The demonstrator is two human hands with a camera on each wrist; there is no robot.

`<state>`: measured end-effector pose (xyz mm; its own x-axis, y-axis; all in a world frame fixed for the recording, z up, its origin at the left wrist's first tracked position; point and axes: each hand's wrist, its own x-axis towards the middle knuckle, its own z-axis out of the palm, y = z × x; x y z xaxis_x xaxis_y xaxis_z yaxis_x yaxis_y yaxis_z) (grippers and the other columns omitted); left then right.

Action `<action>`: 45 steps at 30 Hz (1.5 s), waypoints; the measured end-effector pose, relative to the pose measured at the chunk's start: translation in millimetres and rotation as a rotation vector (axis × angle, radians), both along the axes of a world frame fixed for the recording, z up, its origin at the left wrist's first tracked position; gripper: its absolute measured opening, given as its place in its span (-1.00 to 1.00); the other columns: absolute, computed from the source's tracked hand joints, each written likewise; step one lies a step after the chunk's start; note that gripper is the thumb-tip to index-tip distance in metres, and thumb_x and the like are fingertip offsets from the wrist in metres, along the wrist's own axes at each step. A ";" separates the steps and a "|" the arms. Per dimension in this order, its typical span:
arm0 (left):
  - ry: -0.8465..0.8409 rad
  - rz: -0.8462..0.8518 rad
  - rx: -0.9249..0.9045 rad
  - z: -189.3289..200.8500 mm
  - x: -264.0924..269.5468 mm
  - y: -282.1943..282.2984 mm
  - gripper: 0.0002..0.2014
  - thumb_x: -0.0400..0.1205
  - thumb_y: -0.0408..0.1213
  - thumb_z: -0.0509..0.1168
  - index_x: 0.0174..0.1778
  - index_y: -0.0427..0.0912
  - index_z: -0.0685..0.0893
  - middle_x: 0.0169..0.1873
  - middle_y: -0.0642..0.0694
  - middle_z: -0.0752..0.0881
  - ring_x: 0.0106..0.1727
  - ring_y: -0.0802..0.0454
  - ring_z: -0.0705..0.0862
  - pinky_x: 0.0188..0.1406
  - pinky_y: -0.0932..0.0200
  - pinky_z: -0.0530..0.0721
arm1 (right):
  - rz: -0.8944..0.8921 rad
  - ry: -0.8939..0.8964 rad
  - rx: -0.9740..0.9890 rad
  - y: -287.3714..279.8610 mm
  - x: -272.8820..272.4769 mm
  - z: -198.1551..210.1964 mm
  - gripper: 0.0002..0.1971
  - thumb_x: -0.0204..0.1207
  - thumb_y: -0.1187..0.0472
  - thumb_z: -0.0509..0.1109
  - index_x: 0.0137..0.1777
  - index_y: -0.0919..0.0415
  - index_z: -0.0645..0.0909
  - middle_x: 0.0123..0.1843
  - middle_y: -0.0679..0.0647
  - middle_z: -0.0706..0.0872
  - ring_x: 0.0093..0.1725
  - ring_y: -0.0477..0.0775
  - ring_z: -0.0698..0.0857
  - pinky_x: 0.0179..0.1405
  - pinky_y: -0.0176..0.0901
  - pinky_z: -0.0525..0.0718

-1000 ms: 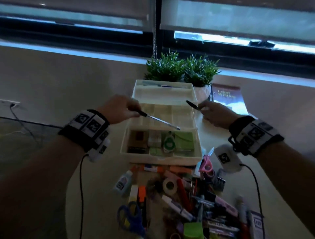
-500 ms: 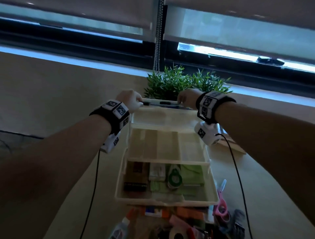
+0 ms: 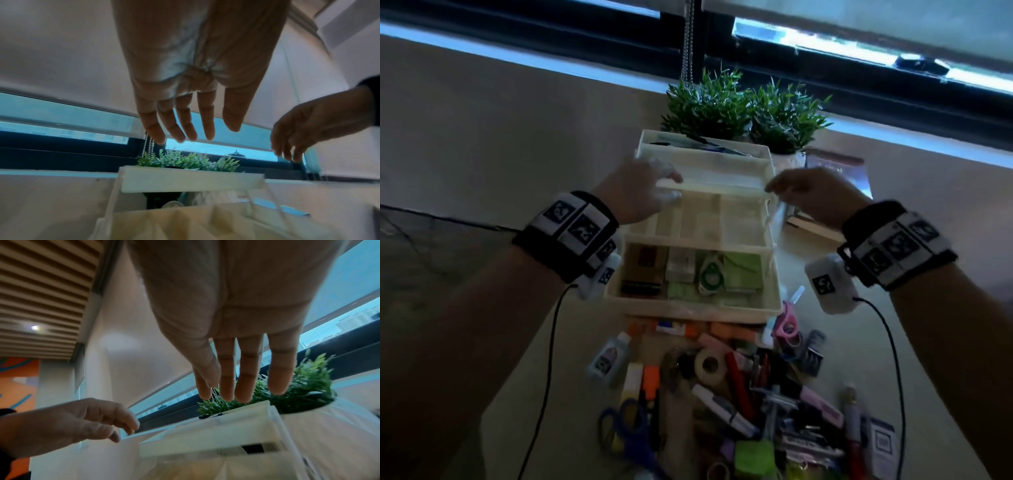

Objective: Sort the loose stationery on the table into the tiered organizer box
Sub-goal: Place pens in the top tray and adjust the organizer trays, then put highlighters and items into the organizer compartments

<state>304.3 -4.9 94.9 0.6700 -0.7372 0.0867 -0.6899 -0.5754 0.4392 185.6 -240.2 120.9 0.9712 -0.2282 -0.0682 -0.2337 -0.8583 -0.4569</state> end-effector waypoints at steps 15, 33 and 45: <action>0.395 -0.253 0.259 -122.9 -230.5 11.9 -0.67 0.63 -0.29 0.22 0.33 -0.16 0.60 0.36 -0.09 0.52 0.40 -0.01 0.47 0.36 0.18 0.42 | -0.123 0.500 -0.130 44.8 -239.8 -159.1 -0.50 0.53 0.27 0.26 0.47 0.02 0.35 0.35 0.16 0.56 0.32 0.21 0.51 0.29 -0.10 0.42; 0.300 0.068 0.502 -125.2 -249.8 -32.8 -0.76 0.54 -0.04 0.25 -0.10 -0.13 0.69 -0.18 -0.14 0.71 -0.16 -0.12 0.68 -0.30 0.14 0.55 | -0.273 0.377 -0.010 64.0 -248.7 -139.9 -0.89 0.61 0.24 0.20 -0.16 0.16 0.44 -0.18 0.04 0.53 0.03 0.13 0.50 0.21 -0.09 0.44; 0.369 0.149 0.255 -93.2 -225.0 -13.4 -0.62 0.47 0.03 0.32 0.11 -0.11 0.55 0.12 -0.18 0.55 0.12 -0.13 0.60 -0.01 0.11 0.53 | -0.401 -0.033 0.322 40.8 -235.7 -103.4 -0.84 0.51 0.35 0.36 -0.16 0.07 0.51 -0.14 0.15 0.72 -0.28 0.03 0.63 -0.33 -0.18 0.54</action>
